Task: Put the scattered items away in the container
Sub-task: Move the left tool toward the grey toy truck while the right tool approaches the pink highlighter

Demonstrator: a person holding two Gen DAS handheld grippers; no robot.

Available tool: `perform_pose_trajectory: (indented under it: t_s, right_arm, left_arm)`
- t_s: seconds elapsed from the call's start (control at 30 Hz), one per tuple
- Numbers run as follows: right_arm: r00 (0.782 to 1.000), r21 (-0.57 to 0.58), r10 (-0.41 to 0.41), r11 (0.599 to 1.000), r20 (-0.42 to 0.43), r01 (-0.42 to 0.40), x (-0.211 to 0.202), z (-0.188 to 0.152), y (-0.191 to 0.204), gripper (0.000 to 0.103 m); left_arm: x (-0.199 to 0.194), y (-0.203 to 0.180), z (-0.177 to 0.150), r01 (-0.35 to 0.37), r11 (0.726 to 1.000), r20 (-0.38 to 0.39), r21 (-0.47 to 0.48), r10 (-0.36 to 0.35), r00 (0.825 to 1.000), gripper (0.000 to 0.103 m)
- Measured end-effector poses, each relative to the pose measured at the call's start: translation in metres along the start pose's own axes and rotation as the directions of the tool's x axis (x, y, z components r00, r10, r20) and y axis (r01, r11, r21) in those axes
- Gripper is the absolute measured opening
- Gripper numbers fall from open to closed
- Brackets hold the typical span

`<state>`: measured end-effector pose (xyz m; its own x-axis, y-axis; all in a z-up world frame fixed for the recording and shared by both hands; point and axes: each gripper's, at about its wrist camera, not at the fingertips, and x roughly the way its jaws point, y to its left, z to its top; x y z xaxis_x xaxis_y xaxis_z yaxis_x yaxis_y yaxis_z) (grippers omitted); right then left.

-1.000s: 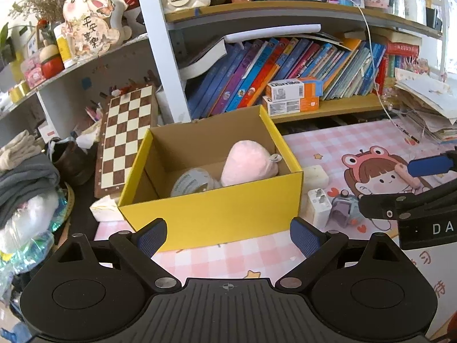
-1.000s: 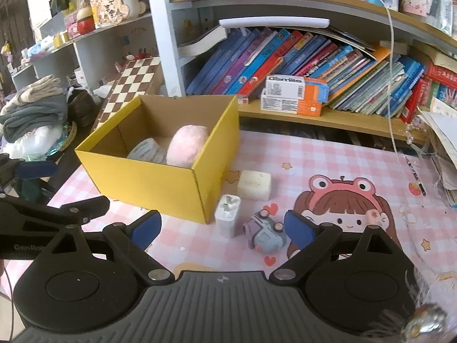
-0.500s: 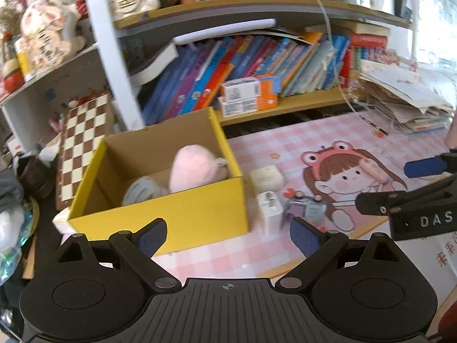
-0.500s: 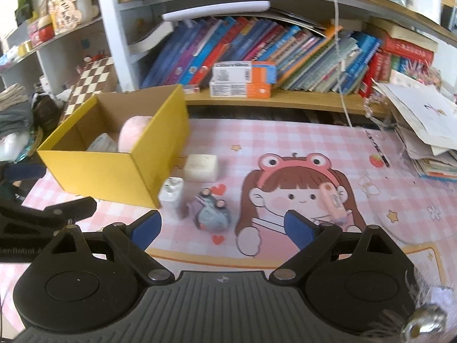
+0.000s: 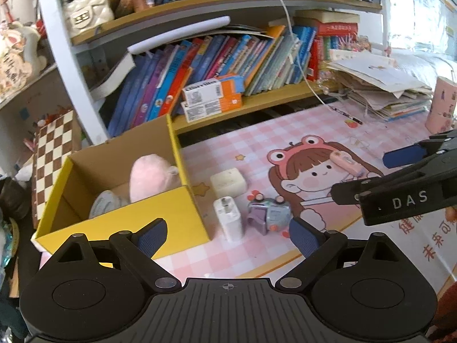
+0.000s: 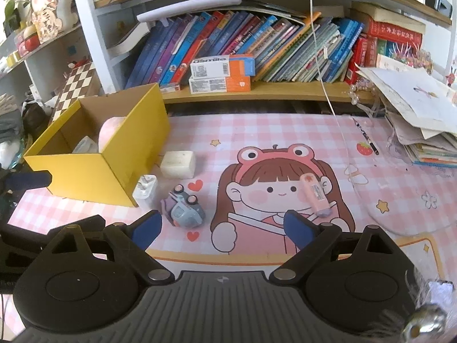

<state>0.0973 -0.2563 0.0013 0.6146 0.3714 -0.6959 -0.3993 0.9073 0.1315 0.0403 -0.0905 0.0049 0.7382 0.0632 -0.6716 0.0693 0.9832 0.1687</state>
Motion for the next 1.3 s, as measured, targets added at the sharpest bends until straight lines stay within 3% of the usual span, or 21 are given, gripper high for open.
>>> perform_pose_trajectory:
  t_s: [0.57, 0.97, 1.13, 1.3]
  right_arm:
    - [0.998, 0.091, -0.042, 0.995, -0.038, 0.046, 0.027, 0.000, -0.036, 0.091]
    - [0.992, 0.128, -0.103, 0.985, -0.067, 0.111, 0.043, 0.000, -0.057, 0.090]
    - [0.989, 0.125, -0.123, 0.983, -0.081, 0.132, 0.052, 0.001, -0.065, 0.090]
    - [0.986, 0.113, -0.137, 0.982, -0.097, 0.148, 0.062, 0.000, -0.070, 0.085]
  left_arm:
    - [0.032, -0.024, 0.014, 0.064, 0.992, -0.034, 0.109, -0.060, 0.998, 0.094]
    - [0.049, -0.046, 0.013, 0.128, 0.961, -0.023, 0.244, -0.126, 0.992, 0.095]
    - [0.063, -0.047, 0.013, 0.175, 0.960, -0.070, 0.221, -0.163, 0.984, 0.094]
    - [0.074, -0.042, 0.016, 0.171, 0.969, -0.085, 0.179, -0.158, 0.984, 0.088]
